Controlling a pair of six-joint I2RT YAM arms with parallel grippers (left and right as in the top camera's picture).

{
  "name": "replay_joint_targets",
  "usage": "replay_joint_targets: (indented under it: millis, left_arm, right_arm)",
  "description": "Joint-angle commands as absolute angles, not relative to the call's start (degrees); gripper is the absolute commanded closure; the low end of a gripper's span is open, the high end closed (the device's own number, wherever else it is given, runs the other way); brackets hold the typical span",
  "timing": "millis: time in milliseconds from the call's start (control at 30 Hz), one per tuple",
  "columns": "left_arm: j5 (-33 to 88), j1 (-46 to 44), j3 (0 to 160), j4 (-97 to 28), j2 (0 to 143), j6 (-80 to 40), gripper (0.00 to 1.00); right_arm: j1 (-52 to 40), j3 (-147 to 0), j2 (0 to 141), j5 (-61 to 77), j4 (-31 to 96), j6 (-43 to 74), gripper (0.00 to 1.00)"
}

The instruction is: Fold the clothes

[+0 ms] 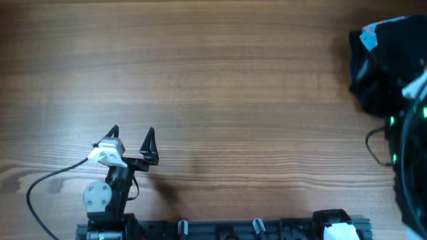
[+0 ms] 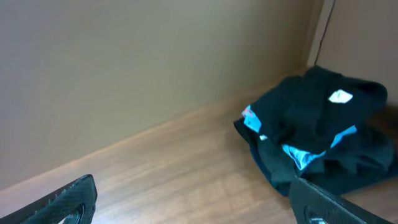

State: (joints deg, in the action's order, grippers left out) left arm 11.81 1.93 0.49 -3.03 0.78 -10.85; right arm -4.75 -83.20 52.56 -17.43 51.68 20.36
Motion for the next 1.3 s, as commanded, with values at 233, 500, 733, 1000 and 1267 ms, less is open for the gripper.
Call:
replay_joint_targets:
  millis: [233, 500, 733, 1000, 1267]
  left_arm:
    - [10.9, 1.7, 0.3, -3.4, 0.3, -10.8, 0.0]
    - [10.9, 1.7, 0.3, -3.4, 0.3, -10.8, 0.0]
    - [10.9, 1.7, 0.3, -3.4, 0.3, -10.8, 0.0]
    - [10.9, 1.7, 0.3, -3.4, 0.3, -10.8, 0.0]
    - [10.9, 1.7, 0.3, -3.4, 0.3, -10.8, 0.0]
  right_arm:
    - [-4.9, -62.7, 32.4, -14.6, 60.9, 22.6, 0.0]
    - [-3.6, -39.0, 19.0, 8.9, 27.3, 0.1, 0.0]
    - [-2.5, -19.7, 8.0, 5.1, 9.6, 8.1, 0.0]
    - [-2.5, -7.3, 0.2, 2.8, 1.5, 10.6, 0.0]
    - [-2.5, -2.4, 0.2, 7.6, -1.6, 3.8, 0.0]
